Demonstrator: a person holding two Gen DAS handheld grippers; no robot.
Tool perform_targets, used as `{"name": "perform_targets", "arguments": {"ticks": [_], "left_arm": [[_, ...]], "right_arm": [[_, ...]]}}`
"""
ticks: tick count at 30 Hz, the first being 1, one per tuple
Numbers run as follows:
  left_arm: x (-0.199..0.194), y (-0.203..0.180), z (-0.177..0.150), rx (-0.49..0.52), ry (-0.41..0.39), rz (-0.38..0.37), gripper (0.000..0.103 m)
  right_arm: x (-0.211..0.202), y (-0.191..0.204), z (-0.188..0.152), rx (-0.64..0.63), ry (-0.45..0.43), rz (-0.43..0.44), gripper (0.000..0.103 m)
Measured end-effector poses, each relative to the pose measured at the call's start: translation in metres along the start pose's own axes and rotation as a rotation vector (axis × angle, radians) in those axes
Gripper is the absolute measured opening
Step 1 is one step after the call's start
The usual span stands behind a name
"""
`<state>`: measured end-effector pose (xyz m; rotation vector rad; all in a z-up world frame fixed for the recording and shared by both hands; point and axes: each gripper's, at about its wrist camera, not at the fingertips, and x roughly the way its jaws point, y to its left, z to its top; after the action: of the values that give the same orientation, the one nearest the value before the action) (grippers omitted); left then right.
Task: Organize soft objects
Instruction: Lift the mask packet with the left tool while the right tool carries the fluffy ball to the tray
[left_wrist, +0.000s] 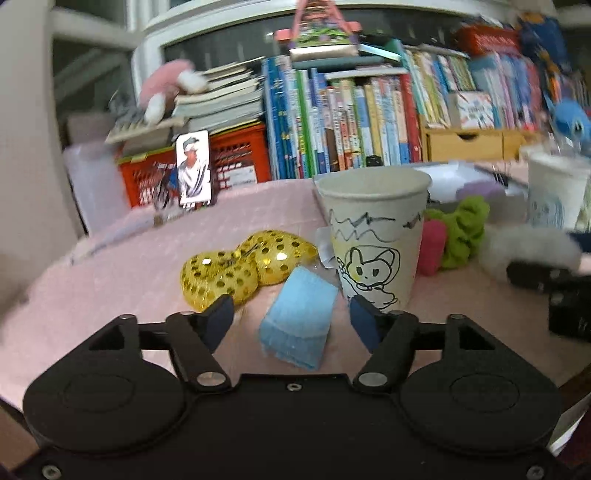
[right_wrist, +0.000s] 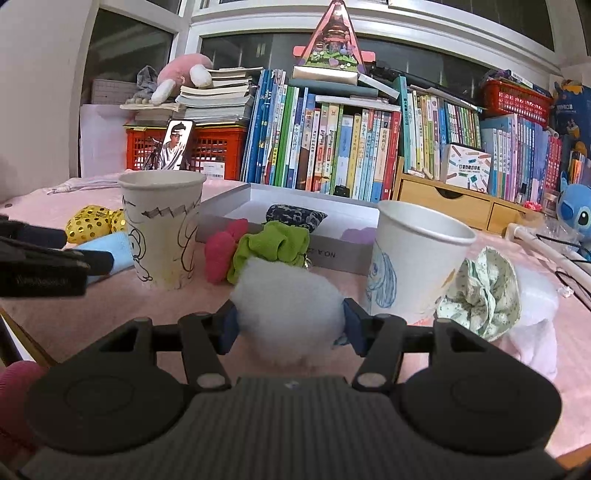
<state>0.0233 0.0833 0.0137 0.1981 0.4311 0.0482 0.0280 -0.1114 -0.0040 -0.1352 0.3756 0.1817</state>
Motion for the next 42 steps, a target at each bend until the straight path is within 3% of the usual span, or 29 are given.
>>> {"name": "perform_targets", "arguments": {"ticks": [3,7,10,12,15,23,24,26,42], "left_arm": [[0.006,-0.009,-0.002,0.048,-0.004,0.002,0.070],[0.015,-0.004,-0.005,-0.006,0.031,-0.042,0.065],[0.019,0.003,-0.005,-0.052,0.048,-0.074,0.052],[0.021,0.005,-0.004,-0.059,0.055,-0.082,0.038],[0.021,0.007,-0.002,-0.065,0.064,-0.088,0.034],[0.013,0.019,0.006,-0.147,0.075,-0.094,0.032],[0.011,0.022,0.009,-0.160,0.073,-0.096,0.032],[0.006,0.028,0.014,-0.188,0.067,-0.102,0.032],[-0.018,0.049,0.071,-0.243,-0.033,-0.134,0.032]], "right_arm": [[0.002,0.000,0.001,-0.003,0.000,-0.002,0.064],[0.004,-0.001,0.002,-0.007,0.006,0.003,0.064],[0.006,-0.001,0.003,-0.008,0.010,0.006,0.064],[0.007,-0.001,0.003,-0.006,0.016,0.008,0.064],[0.011,-0.001,0.004,-0.005,0.027,0.012,0.066],[0.022,-0.003,0.004,0.000,0.070,0.027,0.070],[0.023,-0.003,0.003,0.004,0.076,0.031,0.063],[0.022,-0.004,0.004,0.007,0.074,0.033,0.061],[-0.015,-0.010,0.037,0.008,-0.087,0.034,0.060]]}}
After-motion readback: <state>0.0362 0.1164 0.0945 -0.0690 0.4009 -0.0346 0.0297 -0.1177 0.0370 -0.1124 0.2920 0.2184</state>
